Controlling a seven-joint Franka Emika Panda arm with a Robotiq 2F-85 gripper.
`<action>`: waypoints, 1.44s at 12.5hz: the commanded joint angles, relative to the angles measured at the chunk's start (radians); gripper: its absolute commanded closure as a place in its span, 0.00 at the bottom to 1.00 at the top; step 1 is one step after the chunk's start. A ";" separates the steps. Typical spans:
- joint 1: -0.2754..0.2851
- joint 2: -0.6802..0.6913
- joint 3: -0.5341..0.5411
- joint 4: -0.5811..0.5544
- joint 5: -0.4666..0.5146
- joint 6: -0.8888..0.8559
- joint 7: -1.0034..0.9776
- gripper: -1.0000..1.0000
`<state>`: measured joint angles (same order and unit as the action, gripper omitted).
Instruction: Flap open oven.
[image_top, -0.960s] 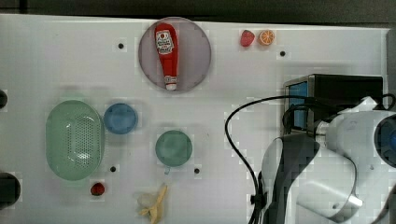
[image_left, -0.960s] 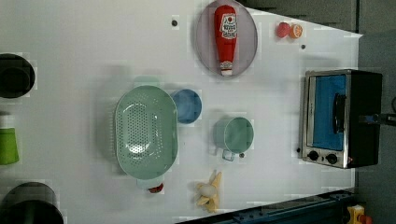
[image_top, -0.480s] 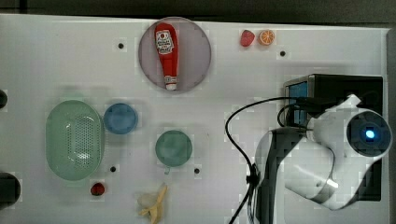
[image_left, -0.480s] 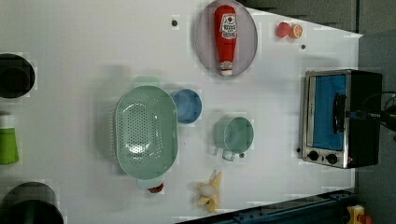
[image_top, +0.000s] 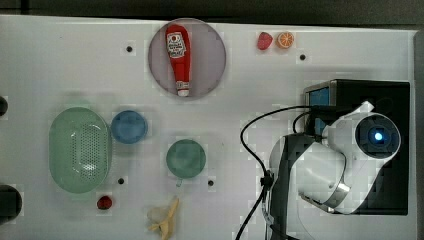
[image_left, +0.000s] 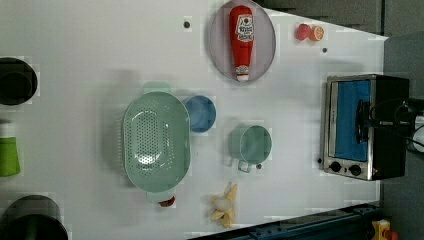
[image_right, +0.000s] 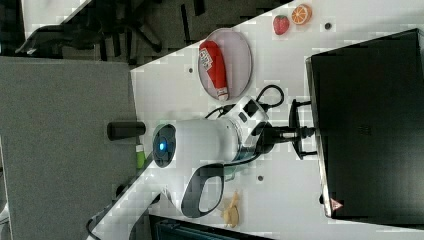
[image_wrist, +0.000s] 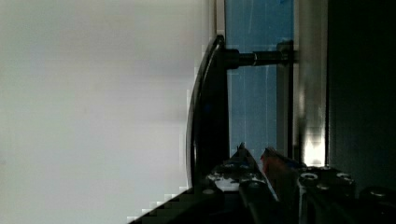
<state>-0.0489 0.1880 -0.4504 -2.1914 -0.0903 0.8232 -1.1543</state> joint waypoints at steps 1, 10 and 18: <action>0.010 0.002 0.015 0.000 -0.002 0.008 -0.014 0.83; 0.117 0.018 0.080 -0.042 -0.418 -0.004 0.415 0.83; 0.200 0.151 0.180 -0.054 -0.571 -0.033 0.850 0.83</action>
<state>0.1226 0.3179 -0.2842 -2.2266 -0.6616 0.7915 -0.4331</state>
